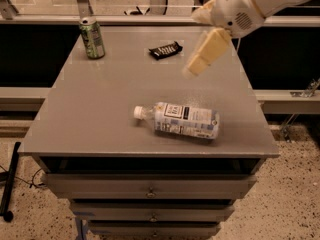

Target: Move green can near rxbar chocolate

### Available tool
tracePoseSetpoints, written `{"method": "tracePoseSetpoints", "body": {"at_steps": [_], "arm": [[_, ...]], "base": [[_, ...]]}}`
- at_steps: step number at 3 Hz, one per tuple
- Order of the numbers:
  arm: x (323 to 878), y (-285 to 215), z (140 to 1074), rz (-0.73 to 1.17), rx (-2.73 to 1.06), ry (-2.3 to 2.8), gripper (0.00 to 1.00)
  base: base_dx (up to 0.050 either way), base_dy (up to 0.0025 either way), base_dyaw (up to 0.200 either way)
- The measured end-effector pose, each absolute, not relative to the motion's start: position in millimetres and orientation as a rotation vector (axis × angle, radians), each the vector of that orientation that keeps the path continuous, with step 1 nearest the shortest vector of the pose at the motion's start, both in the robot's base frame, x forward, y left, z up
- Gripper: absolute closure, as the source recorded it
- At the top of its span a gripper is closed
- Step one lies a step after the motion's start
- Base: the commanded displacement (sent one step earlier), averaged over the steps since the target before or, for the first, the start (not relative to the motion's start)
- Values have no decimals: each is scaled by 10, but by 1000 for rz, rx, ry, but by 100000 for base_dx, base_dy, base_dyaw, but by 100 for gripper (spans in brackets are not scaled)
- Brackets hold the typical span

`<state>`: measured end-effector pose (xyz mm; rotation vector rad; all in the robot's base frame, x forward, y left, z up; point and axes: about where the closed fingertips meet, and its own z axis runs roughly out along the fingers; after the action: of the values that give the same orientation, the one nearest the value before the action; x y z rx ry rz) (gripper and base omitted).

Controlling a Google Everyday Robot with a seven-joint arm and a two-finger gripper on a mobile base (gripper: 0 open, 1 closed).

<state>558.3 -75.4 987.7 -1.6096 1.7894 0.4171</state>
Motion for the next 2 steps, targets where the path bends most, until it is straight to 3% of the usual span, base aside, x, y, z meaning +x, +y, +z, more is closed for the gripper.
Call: {"method": "tracePoseSetpoints", "body": {"at_steps": [1,2], "arm": [[5719,335,9904,636,-1516,1609,0],[5792,270,9961,597,-1493,1612,0]], "base": [[0,0,0],[0,0,0]]}}
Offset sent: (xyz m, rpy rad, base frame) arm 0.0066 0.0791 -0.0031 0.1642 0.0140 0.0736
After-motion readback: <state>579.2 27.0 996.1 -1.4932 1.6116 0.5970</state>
